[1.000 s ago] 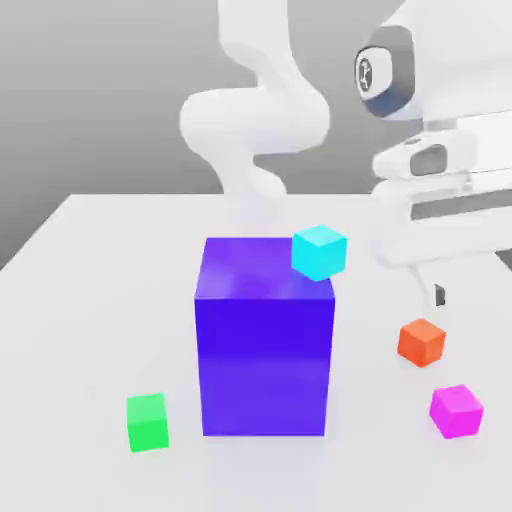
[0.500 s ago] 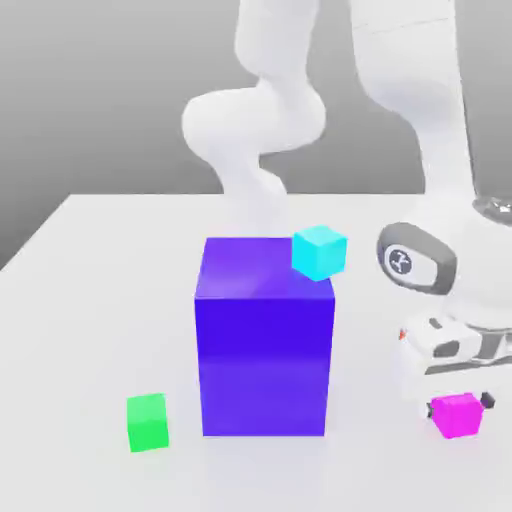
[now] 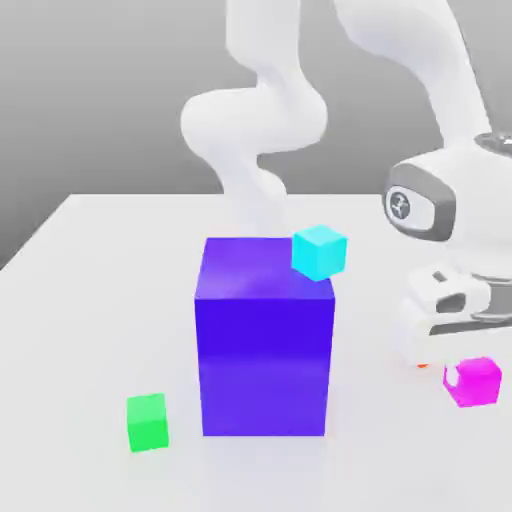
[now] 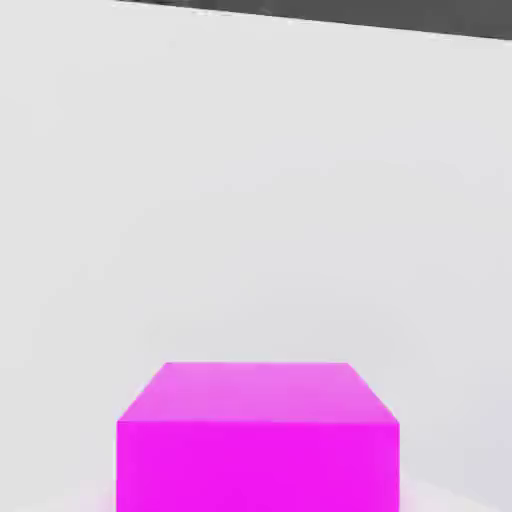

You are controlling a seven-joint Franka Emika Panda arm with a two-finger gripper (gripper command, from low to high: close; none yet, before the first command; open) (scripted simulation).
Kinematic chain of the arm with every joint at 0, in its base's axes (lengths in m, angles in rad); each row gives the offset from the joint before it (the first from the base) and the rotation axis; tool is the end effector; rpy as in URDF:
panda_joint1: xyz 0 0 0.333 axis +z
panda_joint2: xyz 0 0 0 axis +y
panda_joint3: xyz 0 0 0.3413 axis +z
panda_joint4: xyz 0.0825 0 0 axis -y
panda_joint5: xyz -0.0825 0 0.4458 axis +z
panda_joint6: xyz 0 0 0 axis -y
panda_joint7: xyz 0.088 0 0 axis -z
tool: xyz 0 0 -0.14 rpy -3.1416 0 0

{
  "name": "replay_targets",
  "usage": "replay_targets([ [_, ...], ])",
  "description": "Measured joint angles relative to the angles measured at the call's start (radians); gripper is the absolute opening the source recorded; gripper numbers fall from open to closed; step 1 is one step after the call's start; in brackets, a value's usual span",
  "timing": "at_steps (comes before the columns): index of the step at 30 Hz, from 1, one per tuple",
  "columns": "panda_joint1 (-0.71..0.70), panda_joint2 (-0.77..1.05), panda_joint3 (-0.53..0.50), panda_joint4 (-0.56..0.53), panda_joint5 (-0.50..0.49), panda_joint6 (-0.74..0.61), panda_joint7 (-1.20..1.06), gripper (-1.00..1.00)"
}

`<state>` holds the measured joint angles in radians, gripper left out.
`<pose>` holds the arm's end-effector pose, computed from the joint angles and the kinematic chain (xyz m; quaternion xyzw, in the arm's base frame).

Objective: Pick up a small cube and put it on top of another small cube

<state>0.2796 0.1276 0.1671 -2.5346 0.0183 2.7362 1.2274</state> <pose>0.4522 0.2191 0.1713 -0.9204 0.3888 -0.0146 0.0378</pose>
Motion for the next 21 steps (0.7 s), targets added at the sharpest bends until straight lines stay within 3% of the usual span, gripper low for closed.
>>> replay_targets([
  [10, -0.373, -0.140, -0.186, -0.064, 0.075, -0.061, -0.083, -1.00],
  [13, -0.475, -0.174, -0.237, -0.098, 0.067, -0.076, -0.088, -1.00],
  [15, -0.537, -0.185, -0.262, -0.148, 0.012, -0.079, -0.058, -1.00],
  [21, -0.554, -0.022, -0.249, -0.171, 0.014, 0.077, -0.065, -1.00],
])
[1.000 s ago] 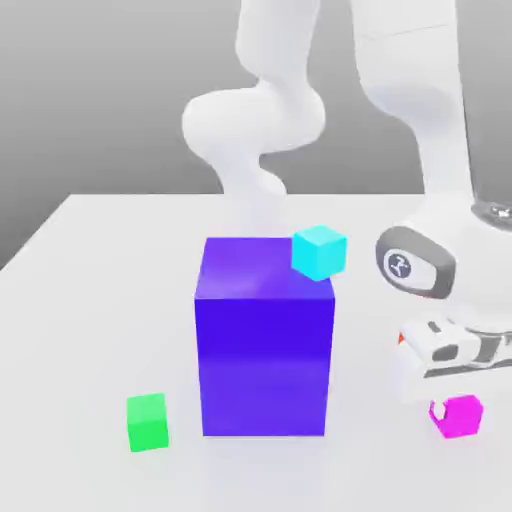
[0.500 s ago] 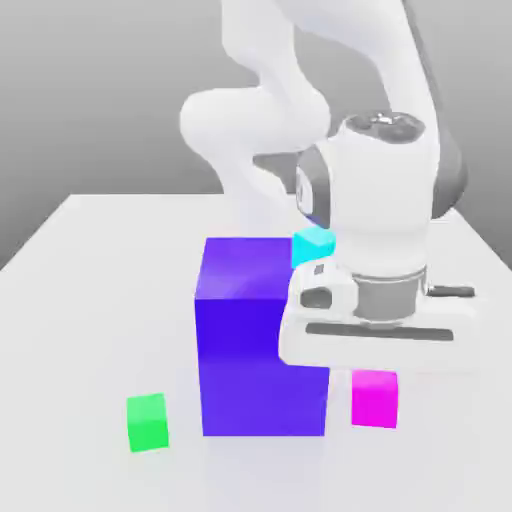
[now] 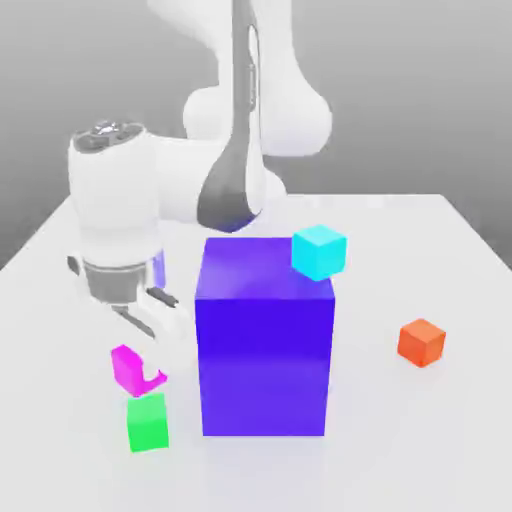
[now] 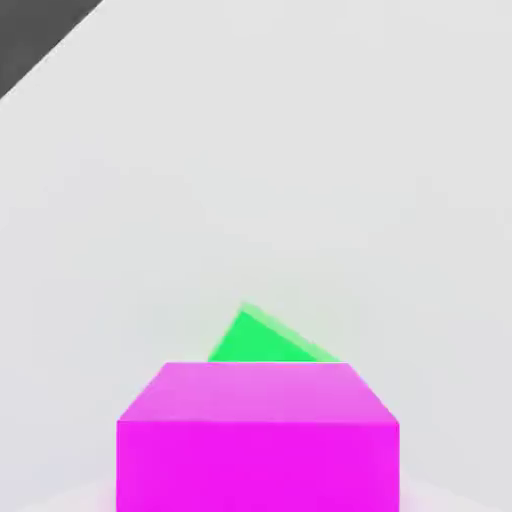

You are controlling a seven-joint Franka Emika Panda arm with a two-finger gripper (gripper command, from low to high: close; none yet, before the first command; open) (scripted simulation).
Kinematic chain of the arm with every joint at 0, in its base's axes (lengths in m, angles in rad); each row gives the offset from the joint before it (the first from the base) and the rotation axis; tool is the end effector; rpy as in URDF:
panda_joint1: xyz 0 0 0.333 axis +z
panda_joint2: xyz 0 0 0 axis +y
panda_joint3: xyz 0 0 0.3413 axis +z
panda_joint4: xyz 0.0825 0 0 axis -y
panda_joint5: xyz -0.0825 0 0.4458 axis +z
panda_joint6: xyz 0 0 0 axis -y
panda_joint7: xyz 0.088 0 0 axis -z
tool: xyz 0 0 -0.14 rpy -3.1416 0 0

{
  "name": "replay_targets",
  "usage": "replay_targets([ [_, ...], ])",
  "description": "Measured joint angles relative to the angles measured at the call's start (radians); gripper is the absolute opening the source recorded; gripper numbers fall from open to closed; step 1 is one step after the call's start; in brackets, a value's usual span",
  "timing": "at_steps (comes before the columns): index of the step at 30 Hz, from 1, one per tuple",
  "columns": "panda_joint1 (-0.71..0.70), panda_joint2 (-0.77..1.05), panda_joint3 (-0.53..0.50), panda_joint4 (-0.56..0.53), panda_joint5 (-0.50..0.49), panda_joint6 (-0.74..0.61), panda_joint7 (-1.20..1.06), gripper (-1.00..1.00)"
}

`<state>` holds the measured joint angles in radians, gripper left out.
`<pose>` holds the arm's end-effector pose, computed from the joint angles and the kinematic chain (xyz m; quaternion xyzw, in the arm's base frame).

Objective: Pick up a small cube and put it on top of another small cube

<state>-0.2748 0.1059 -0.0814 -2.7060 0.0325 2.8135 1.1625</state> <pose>0.4009 -0.1521 0.1289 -0.7148 0.6994 -0.0006 0.0013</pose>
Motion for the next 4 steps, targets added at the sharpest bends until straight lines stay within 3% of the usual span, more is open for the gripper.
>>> replay_targets([
  [1, -0.003, 0.033, 0.004, 0.001, 0.007, 0.031, -0.005, 1.00],
  [4, -0.003, 0.033, 0.004, 0.001, 0.007, 0.031, -0.005, 1.00],
])
